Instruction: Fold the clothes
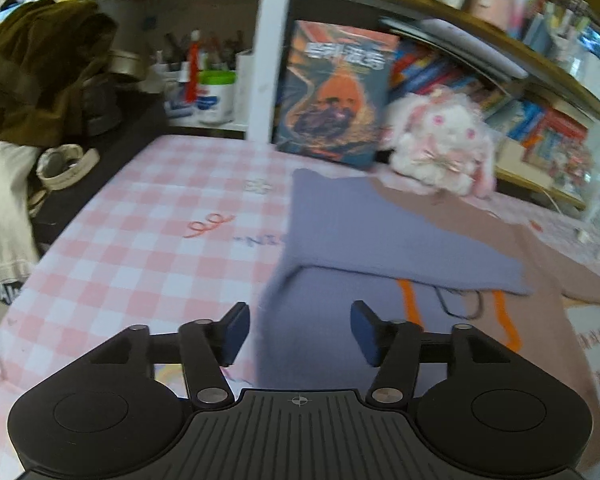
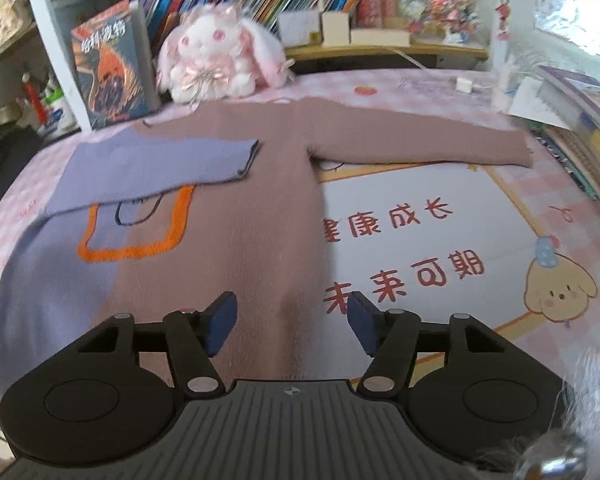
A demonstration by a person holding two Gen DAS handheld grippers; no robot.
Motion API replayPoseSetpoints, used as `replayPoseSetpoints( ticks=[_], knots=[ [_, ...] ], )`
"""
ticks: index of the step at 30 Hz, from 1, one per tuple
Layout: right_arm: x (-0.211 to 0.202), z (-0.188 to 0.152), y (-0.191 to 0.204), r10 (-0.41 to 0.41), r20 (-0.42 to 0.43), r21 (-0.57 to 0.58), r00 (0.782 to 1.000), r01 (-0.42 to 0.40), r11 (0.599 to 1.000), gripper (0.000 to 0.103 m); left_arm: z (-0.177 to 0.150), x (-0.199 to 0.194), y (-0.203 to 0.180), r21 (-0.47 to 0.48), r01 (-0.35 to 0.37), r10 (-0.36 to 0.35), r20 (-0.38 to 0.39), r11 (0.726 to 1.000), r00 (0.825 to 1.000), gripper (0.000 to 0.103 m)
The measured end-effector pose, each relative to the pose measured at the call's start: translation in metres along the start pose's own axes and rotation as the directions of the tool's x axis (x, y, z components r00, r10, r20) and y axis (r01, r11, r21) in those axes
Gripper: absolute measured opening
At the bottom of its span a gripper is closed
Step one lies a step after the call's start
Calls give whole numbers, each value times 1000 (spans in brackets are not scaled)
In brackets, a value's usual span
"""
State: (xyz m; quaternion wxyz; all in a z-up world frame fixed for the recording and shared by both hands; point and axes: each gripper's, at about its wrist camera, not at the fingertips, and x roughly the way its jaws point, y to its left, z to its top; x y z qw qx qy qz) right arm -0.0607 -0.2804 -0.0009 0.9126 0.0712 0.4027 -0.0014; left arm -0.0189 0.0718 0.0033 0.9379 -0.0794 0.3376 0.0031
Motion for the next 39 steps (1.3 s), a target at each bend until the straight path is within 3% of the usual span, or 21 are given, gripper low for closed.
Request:
replayPoseSetpoints(
  ticks=[4,8,22,32,39],
  knots=[
    [-10,-6,7,-27,15,15,1000,27,1000,66,-11,-4,-13,28,38,-37,-24,999,999,71],
    [-21,-15,12,-63,12,19,998,62,998,69,-25,-4,-23,46,73,-71,-52,996,996,74],
    [-44,-8,-31,-227,35,154,973,219,963,73,-31,7,-24,21,92,-90,-89,996,992,76],
    [-27,30,-75,-235,66,171,970,221,960,77,-27,13,-36,-27,1,-3,-74,1000,997,77],
    [4,65,-136,-212,57,189,976,198,962,77,-25,15,-72,-52,-109,106,-68,993,992,77]
  ],
)
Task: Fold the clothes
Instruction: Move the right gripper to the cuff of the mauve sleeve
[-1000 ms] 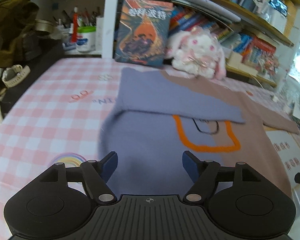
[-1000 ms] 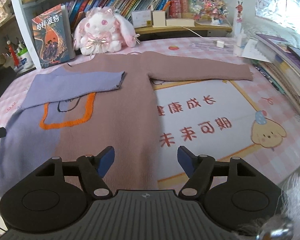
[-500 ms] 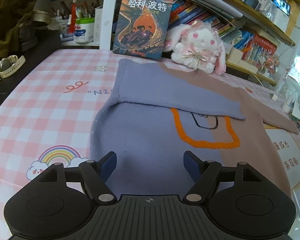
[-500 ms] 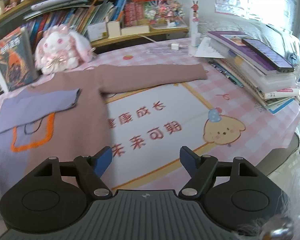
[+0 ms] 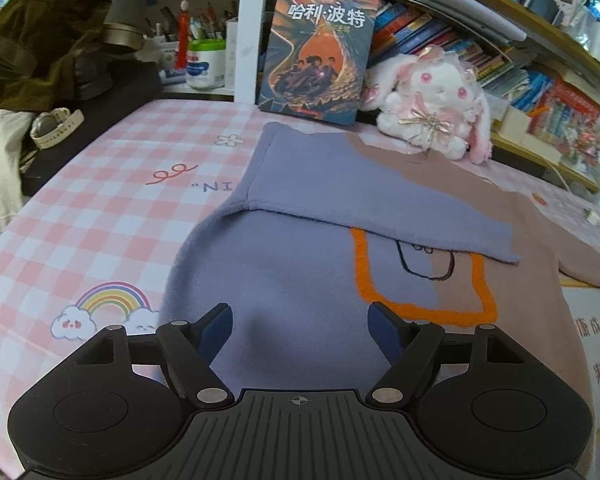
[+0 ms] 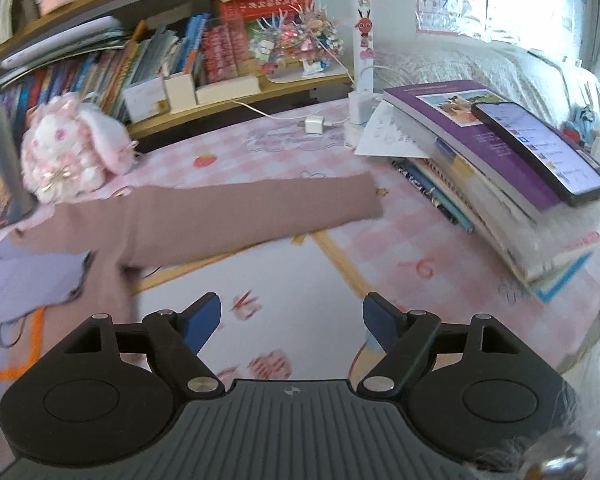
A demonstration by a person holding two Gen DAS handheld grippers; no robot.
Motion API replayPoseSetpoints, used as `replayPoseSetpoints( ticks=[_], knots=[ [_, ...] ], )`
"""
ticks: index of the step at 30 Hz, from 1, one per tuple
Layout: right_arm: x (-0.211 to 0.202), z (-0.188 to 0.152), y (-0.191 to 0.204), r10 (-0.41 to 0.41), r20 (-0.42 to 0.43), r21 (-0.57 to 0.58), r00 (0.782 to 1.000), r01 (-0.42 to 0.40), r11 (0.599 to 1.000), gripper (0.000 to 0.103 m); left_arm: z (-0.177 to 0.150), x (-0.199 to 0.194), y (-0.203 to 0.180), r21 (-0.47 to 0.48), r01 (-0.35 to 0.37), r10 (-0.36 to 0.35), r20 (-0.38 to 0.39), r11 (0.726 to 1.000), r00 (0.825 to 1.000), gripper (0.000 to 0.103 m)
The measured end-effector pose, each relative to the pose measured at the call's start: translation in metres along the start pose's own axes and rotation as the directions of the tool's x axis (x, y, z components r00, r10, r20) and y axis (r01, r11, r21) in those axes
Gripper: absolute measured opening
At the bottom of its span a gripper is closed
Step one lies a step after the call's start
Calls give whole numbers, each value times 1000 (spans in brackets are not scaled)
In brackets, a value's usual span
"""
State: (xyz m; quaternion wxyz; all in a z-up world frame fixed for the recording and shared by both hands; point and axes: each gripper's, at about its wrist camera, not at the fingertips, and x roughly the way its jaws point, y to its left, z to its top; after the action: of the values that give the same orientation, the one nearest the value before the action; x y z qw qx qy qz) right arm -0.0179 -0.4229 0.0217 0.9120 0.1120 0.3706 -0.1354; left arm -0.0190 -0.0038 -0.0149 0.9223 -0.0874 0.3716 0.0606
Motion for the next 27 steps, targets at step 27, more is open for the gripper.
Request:
replayPoseSetpoints(
  ticks=[27],
  knots=[
    [133,76,-81,170,-216,-116,961,-198,973,80,-62,-41,-116,-130,-319,312,-67,939,948,77]
  ],
)
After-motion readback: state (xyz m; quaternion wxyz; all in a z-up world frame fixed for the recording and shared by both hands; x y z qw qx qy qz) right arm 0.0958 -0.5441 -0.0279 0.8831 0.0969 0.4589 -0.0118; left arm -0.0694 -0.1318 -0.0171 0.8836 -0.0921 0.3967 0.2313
